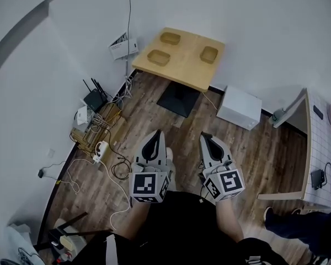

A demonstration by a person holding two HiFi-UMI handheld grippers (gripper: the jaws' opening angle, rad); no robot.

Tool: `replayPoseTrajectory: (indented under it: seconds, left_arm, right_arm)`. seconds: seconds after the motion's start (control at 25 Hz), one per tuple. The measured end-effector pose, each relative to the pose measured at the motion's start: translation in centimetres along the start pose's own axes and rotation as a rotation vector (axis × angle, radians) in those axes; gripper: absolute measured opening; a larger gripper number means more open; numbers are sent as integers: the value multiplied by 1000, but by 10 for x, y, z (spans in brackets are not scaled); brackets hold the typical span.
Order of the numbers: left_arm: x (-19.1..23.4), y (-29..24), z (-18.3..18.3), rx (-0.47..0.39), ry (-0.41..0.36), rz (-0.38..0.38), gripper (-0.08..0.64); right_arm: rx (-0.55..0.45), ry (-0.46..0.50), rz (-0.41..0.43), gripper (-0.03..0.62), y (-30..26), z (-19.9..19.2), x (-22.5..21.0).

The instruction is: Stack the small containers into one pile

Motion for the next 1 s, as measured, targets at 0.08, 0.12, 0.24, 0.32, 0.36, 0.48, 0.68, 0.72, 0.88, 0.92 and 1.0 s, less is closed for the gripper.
replayPoseTrajectory:
  seconds: [0.08, 0.12, 0.24, 0.32, 0.36, 0.48, 0.68, 0.72, 0.88, 0.92, 1.0]
  left_arm:
    - [12, -24, -5, -5, -1, -1, 3]
    - [20, -36, -9, -2, 5, 1, 3]
    - [55, -85, -29, 9, 36, 15, 3]
    - [88, -133, -45, 14, 61, 21, 3]
    - [104, -159, -54, 22, 72, 18, 3]
    - [141, -243, -60, 39, 59, -6, 3]
    - [208, -369, -22, 14, 1, -41, 3]
    - [221, -391, -18, 18, -3, -52, 3]
    - [264, -465, -8, 13, 8, -87, 3]
    - [273, -478, -11, 25, 11, -88, 3]
    - [291, -504, -20, 55, 16, -93, 3]
  right_arm:
    - [3, -1, 5, 3, -23, -6, -13]
    - [11, -3, 4, 3, -36, -11, -21]
    - [23, 3, 1, 3, -89, -26, -43]
    - [17, 25, 2, 3, -137, -38, -59]
    - [14, 40, 1, 3, -163, -42, -68]
    - [-17, 85, 17, 3, -244, -36, -97]
    - [-36, 109, 50, 3, -402, -5, -130]
    - [-33, 108, 46, 3, -429, -3, -137]
    - [13, 111, 14, 3, -505, -4, -160]
    - [30, 113, 4, 3, -516, -5, -165]
    - [60, 122, -19, 3, -534, -9, -176]
Point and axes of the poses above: the fingertips, and each gripper's own axes: y backward along the fingers, x to its left, z out of its top, the point moved 9 cm from there along y, backward along the fingers, and after that the axes turned 3 degrees about -x, right-handed, at the moved point
